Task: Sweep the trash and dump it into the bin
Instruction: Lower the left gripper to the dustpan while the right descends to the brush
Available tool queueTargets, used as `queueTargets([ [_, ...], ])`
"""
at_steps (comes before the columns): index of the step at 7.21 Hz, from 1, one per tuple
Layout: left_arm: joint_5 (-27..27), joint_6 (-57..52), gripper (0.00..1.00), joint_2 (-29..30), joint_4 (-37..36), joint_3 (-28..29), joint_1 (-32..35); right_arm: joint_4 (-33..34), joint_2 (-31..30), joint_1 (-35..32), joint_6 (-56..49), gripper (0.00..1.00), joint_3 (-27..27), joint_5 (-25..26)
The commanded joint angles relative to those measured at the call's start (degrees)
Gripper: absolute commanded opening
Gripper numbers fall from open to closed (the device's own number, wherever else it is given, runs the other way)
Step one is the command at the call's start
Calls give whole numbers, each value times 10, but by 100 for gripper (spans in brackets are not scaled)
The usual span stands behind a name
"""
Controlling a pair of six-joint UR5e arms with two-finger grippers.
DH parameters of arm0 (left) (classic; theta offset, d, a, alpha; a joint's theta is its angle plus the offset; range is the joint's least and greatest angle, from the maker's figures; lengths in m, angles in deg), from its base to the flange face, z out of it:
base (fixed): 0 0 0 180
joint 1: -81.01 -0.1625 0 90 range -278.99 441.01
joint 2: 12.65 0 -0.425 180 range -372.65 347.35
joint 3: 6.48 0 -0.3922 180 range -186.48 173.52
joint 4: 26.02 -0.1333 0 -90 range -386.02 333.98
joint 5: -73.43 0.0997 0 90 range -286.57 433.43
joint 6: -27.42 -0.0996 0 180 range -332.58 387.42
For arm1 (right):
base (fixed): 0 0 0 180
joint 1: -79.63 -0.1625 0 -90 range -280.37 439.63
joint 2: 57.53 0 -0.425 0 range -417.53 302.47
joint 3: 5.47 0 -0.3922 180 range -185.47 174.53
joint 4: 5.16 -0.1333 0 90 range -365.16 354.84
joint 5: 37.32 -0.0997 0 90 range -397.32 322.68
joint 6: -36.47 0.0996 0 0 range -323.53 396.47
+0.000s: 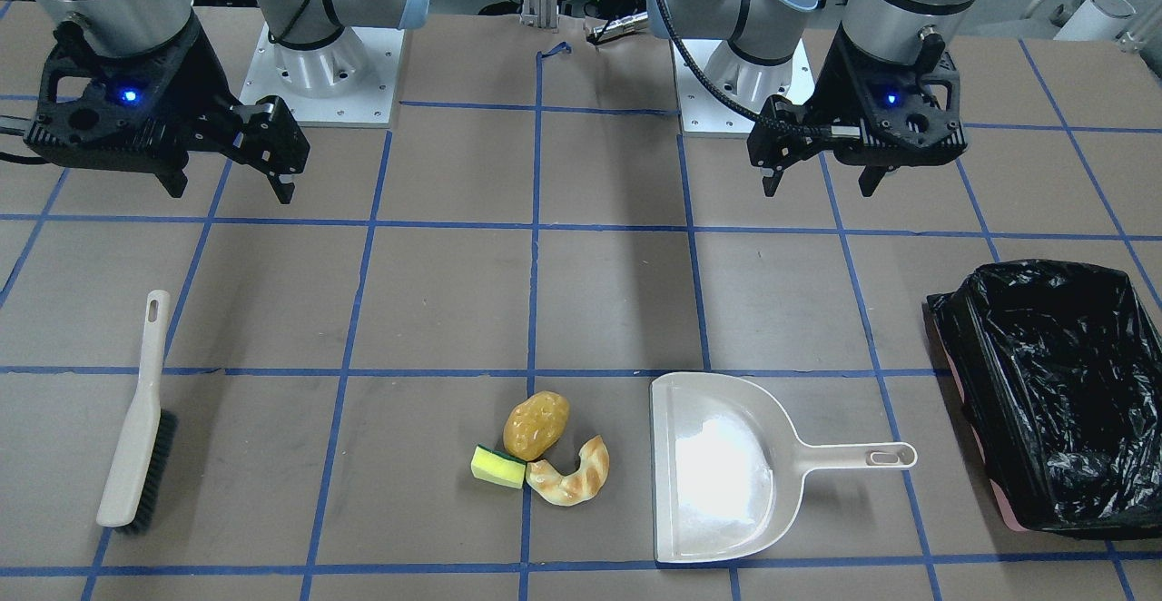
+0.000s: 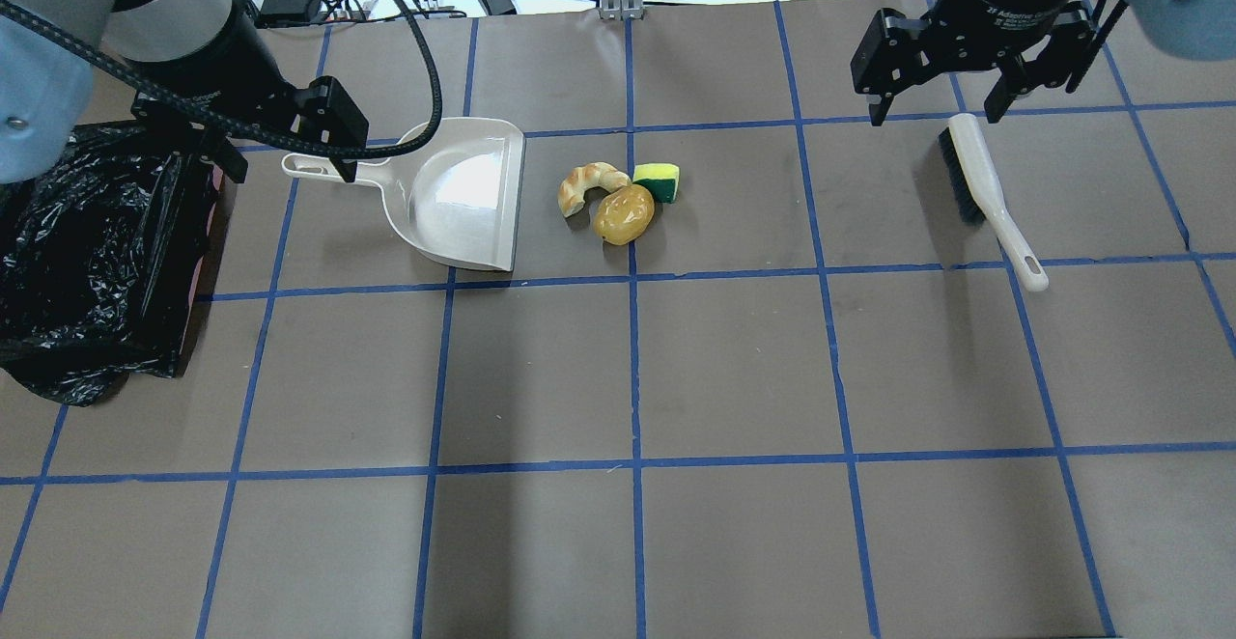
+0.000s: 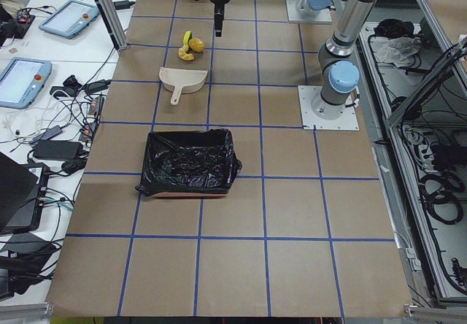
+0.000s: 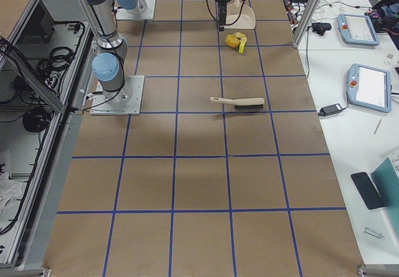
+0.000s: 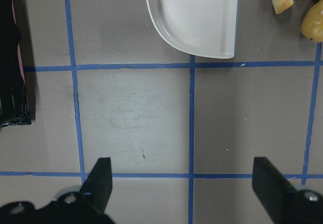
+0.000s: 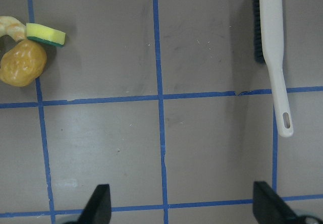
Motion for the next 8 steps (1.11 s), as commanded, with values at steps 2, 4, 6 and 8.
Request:
queueTargets([
  [2,3,-3,100,7,-7,2,0,3,-3,0,1,100,0,6],
  [4,4,-100,100,16,-21,2,-3,3,-13,0,3,100,0,10],
  [6,4,-102,100,29,-36,1,-4,0,-25,-1,4,100,0,15],
  [8,4,-98,100,29,-40,1,-4,6,-17,22,-3,100,2,48],
])
